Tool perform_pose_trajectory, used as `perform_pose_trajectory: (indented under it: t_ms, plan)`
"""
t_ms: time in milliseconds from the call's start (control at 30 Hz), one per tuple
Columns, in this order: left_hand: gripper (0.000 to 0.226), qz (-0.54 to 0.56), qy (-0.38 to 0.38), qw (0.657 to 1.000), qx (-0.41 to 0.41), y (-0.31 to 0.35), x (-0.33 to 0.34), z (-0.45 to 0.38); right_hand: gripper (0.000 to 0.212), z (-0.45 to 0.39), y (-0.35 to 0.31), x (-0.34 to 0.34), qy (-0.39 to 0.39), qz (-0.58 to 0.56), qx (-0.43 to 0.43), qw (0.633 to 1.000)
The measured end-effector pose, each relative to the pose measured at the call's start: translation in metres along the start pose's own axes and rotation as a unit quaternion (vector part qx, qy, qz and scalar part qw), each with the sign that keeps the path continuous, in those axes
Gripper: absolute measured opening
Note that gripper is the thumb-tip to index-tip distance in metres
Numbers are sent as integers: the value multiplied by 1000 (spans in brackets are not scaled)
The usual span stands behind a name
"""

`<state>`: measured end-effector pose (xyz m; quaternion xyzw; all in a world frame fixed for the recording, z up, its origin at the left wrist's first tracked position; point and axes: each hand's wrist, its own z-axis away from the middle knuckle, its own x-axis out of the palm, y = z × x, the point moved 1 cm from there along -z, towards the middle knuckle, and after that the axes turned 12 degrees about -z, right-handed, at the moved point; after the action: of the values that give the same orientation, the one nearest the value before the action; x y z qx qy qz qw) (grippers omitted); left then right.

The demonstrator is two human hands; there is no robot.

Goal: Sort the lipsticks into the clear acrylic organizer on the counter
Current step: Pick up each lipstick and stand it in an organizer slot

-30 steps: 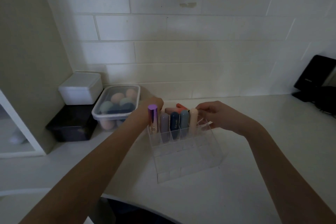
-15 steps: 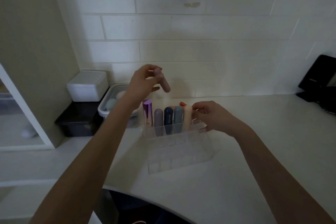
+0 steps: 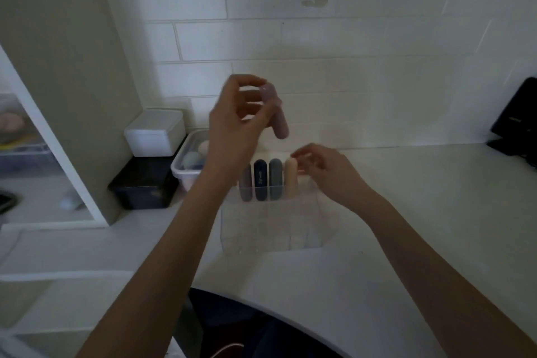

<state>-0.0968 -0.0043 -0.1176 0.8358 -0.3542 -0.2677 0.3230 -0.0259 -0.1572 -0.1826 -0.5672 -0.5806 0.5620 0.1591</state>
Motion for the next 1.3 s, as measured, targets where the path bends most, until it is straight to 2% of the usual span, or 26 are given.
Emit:
perform_pose_trajectory:
  t_ms: [33, 100, 167, 233, 333, 433, 533, 600, 667, 733, 833, 933, 1033, 1167, 1233, 1300]
  plan:
    - [22, -24, -16, 1000, 9, 2, 7, 7, 16, 0, -5, -2, 30, -20, -37, 999]
    - [22, -57, -37, 997, 22, 2, 20, 19, 19, 2, -19, -6, 58, -147, -63, 985]
    - [20, -84, -41, 995, 27, -3, 26, 28, 24, 6, -32, -10, 23, -275, -55, 959]
    - [19, -119, -20, 992, 39, -7, 29, 34, 25, 9, -38, -13, -5, -305, -59, 950]
    - [18, -163, 13, 985, 64, -10, 33, 39, 22, 10, -42, -16, 0, -315, -39, 948]
    - [20, -185, 24, 979, 77, -14, 39, 43, 21, 11, -45, -17, 8, -313, -29, 949]
    - [37, -189, -3, 978, 92, -24, 42, 49, 11, 10, -43, -17, 50, -270, -46, 961]
    - [50, -215, -26, 967, 131, -29, 44, 53, 7, 9, -41, -19, 71, -287, -39, 955]
    - [49, -226, -24, 959, 167, -33, 45, 54, 10, 8, -40, -22, 82, -324, -28, 942]
    - [38, -206, 17, 963, 174, -36, 44, 56, 15, 8, -37, -24, 68, -335, -20, 940]
    - [36, -183, 87, 969, 142, -41, 40, 54, 23, 6, -31, -29, 20, -318, -13, 948]
    - [42, -117, 74, 988, 75, -38, 38, 52, 28, 6, -27, -33, -55, -235, -3, 971]
    - [42, -101, 32, 993, 53, -34, 39, 53, 44, 7, -29, -31, -127, -148, -16, 981]
    - [38, -109, 7, 992, 55, -32, 37, 53, 23, 6, -33, -29, -87, -117, -22, 989]
    - [37, -123, -21, 990, 61, -28, 37, 54, 24, 6, -33, -27, -81, -112, -11, 990]
    - [40, -190, -13, 979, 76, -26, 31, 57, 26, 6, -33, -27, -69, -105, -20, 992]
